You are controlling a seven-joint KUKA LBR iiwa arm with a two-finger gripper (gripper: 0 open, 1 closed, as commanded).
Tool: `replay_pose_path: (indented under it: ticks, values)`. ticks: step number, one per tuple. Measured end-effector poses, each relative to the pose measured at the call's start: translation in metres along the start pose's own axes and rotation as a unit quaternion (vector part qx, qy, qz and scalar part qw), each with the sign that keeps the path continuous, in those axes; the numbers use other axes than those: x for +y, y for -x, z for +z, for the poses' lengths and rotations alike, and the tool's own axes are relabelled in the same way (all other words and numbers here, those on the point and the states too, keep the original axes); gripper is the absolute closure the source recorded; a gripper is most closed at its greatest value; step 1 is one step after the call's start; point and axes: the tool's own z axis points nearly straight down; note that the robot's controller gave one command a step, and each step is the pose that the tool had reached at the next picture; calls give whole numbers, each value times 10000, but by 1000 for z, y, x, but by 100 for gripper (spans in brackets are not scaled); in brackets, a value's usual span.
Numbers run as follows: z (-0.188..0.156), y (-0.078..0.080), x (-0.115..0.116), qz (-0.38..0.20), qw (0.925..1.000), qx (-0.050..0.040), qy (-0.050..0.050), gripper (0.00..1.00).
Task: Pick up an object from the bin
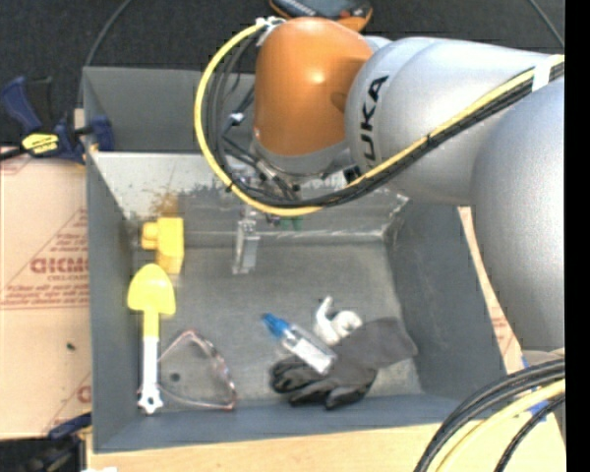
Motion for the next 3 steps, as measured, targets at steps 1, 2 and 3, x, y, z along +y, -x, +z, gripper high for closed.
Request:
replay_pose_path:
  ticks: [1,2,3]
  values:
    - [-5,1,-1,18,10000,-31,3,0]
    - [78,14,32,-939,9956,-47,-1,0]
    - [124,13,70,-3125,9497,-205,-20,0]
